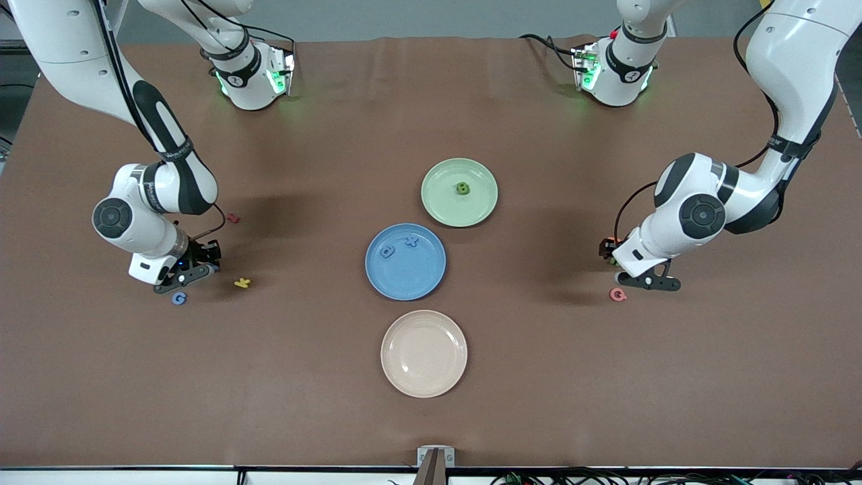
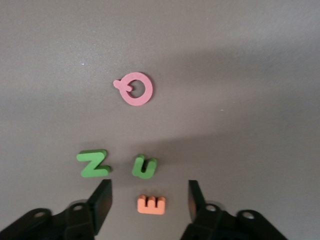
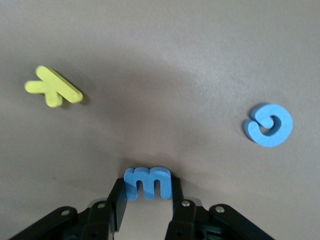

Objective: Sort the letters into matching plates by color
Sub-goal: 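Grasp the blue m with the right gripper while the left gripper reaches green u, then place the m on the blue plate while the left gripper grasps the u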

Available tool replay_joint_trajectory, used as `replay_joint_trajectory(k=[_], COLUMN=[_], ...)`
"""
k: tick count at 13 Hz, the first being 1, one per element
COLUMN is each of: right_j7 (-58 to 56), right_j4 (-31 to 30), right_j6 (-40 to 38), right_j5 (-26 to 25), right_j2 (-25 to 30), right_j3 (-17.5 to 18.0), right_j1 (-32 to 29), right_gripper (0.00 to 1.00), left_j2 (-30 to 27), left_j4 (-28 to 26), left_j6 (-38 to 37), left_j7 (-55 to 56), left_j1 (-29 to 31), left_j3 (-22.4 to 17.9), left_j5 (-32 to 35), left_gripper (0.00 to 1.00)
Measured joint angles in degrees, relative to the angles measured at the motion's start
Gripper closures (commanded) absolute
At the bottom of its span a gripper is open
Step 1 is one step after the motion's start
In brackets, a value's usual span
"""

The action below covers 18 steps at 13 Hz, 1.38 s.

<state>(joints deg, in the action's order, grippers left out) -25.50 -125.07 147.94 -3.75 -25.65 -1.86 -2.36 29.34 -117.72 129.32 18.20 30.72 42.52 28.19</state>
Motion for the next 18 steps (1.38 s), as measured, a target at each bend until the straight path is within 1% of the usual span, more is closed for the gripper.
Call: replay_joint_trajectory(k=[2,4,7,8,10,12,14,16,18], right_j7=[0.0,1.6,11.6,16.4,27.3,40.0,52.6,60.6,65.6], right_j4=[2.5,6.3,11.8,13.3,14.7,15.6,18.0,22.8,28.8], right_j6=[-3.7,-10.0,-19.9,-21.9,-22.8,-22.7,-22.5,-22.3,-21.9], right_j5=[0.0,0.1,0.2,0.5,2.4,4.7,6.2,8.9,11.1], right_j2=[0.2,1.2,3.4,3.8,3.9,3.8,2.2,-1.8,-7.2], right_j3=[0.6,1.0,1.4,1.5,1.8,2.0,2.0,2.0,1.9], right_j1=[0.2,1.8,7.6,10.3,16.4,24.2,31.4,35.8,37.9], right_gripper=[0.78,0.78,0.79,0.79,0.79,0.79,0.79,0.79,0.79], left_j2=[1.7,3.1,4.0,4.3,5.0,5.7,6.3,6.5,6.6], left_j4=[0.0,0.0,-0.1,-0.2,-0.2,-0.2,-0.2,-0.2,-0.2], left_j6=[0.6,1.0,1.0,1.0,1.0,1.0,1.1,1.1,1.1], left_j7=[-0.3,-0.5,-0.8,-0.8,-0.8,-0.8,-0.8,-0.8,-0.8], left_j1=[0.5,0.7,0.6,0.6,0.6,0.6,0.6,0.7,0.7], left_j3=[0.0,0.0,0.0,0.0,0.0,0.0,0.0,0.0,0.0], left_j5=[3.3,4.2,5.3,6.4,7.1,7.4,8.3,9.1,9.2], left_gripper=[0.43,0.46,0.5,0.51,0.53,0.54,0.54,0.55,0.56])
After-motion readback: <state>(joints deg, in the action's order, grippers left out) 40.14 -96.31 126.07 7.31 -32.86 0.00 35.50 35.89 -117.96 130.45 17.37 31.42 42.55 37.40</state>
